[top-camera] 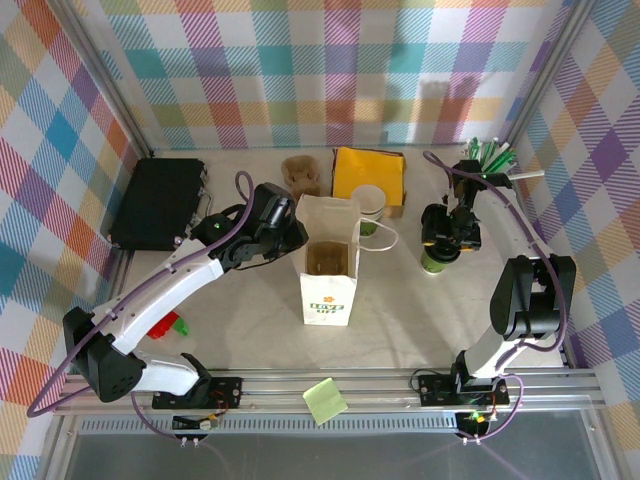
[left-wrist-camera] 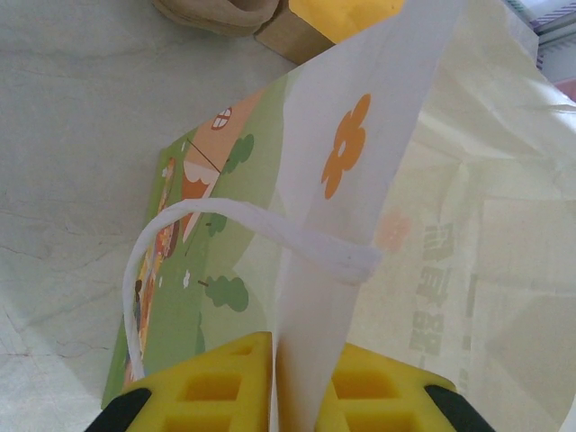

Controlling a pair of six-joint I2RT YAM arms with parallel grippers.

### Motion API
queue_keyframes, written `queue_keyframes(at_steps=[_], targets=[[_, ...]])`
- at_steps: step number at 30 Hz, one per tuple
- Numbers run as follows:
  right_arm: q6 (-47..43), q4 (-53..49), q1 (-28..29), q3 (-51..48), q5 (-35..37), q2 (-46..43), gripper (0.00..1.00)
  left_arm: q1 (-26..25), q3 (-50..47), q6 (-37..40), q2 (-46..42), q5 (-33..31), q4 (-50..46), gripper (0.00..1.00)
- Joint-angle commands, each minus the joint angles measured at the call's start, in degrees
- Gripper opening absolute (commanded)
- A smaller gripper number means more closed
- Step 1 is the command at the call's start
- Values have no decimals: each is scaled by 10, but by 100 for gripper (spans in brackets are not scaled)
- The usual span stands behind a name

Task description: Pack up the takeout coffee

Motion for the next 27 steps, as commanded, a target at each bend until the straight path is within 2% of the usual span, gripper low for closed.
queue_keyframes(at_steps=[1,13,27], targets=[[-13,-19,2,7,-19,-6,80,-4,20,9,-3,-4,-15,16],[-9,-27,6,37,-25,-9,85,-4,16,9,-7,-5,-14,16],[-3,-11,11,-5,-25,-13,82,-4,12,9,-8,-3,-12,16]])
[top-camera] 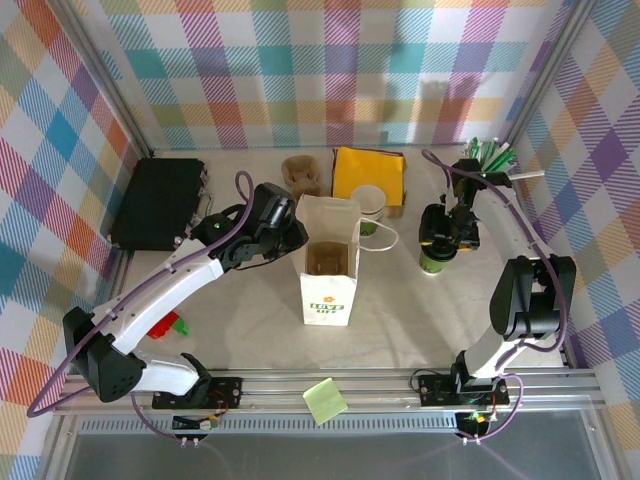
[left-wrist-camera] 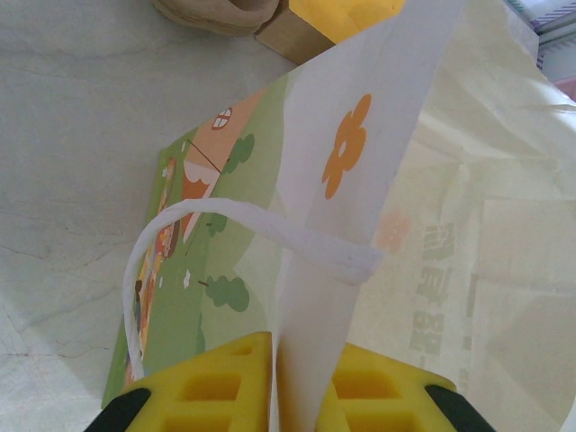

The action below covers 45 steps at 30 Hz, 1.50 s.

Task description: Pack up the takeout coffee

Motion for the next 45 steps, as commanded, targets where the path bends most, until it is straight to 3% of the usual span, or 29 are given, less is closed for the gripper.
queue_keyframes(at_steps=[1,19,30,45], targets=[[4,-1,5,-11,-5,-12,82,-5,12,8,-8,-3,-10,16],[4,8,40,-29,23,-9,81,-4,12,9,-2,2,-9,16],[1,8,48,-34,27,-14,73,-4,17,14,2,6,-8,16],[28,-37,69,-7,24,-20,80,-5,26,20,0,3,-15,20]])
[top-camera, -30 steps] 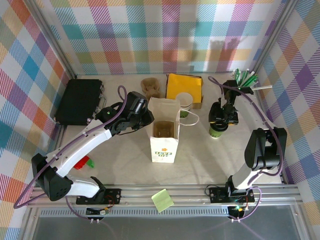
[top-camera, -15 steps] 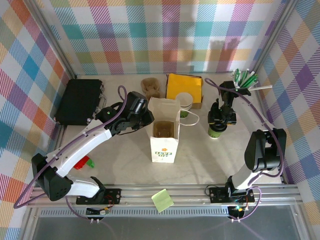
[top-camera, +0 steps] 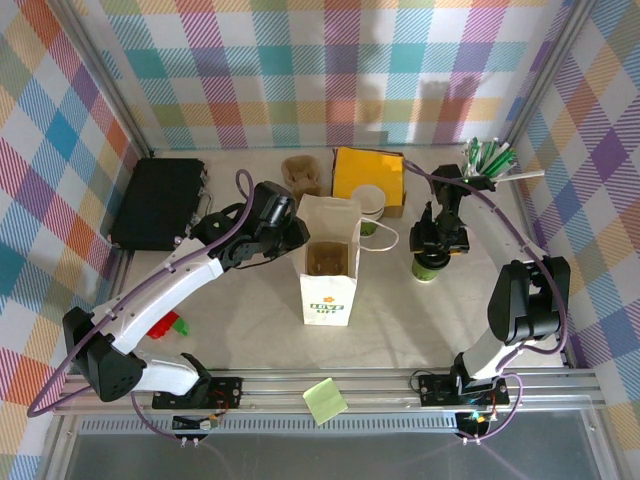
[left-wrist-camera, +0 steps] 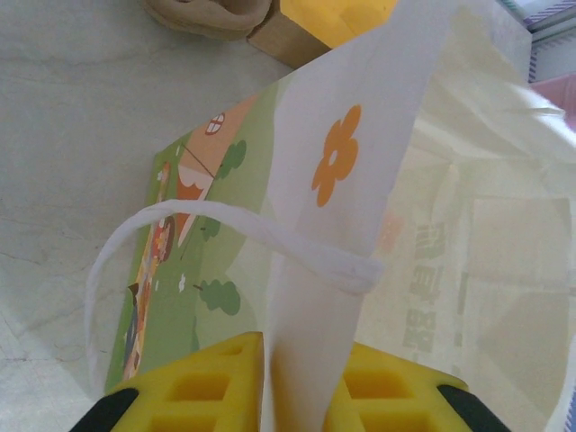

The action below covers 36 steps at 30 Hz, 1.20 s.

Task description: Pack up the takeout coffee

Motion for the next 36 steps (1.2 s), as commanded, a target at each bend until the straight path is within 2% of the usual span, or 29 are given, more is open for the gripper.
queue_keyframes(at_steps=[1,14,25,36], targets=[[12,-30,3,12,-19,-13,80,-4,18,11,-2,2,-15,20],[19,-13,4,4,-23,-64,82,-5,8,10,-7,6,-11,20],[20,21,4,-36,-27,-54,82,-4,1,9,-13,5,-10,20],[16,29,6,-55,-18,-44,78,-5,-3,10,-14,6,-9,20]])
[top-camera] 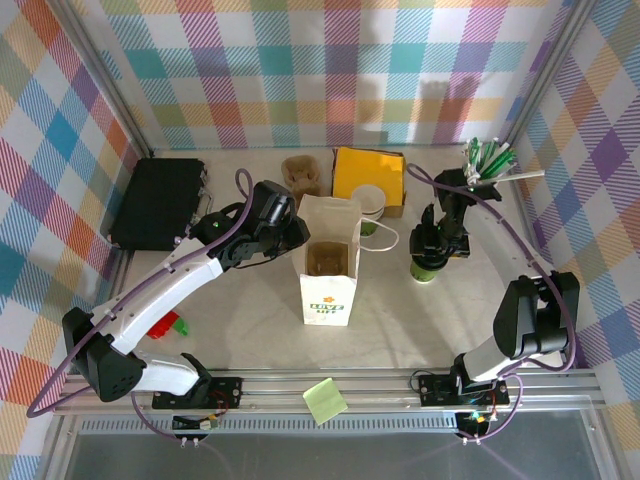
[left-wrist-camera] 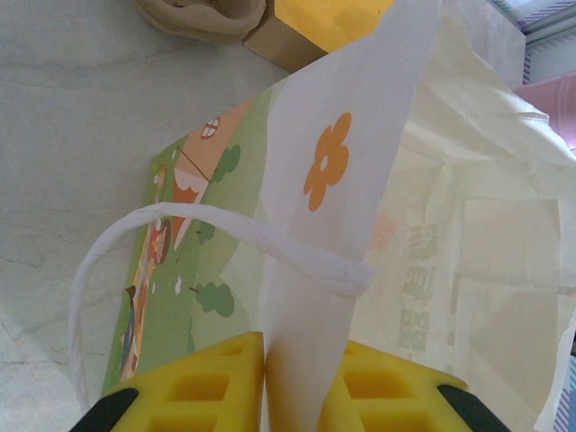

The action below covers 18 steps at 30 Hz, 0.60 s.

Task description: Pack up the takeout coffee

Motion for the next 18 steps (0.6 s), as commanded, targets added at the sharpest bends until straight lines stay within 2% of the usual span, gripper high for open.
queue_keyframes(at_steps=[1,12,18], targets=[[3,2,5,-11,2,9,78,-4,-5,7,-14,6,-9,20],[3,26,16,-32,15,30,80,-5,-7,6,-11,10,-8,20],[4,31,25,-37,20,35,78,-4,-9,7,-14,9,-9,19]])
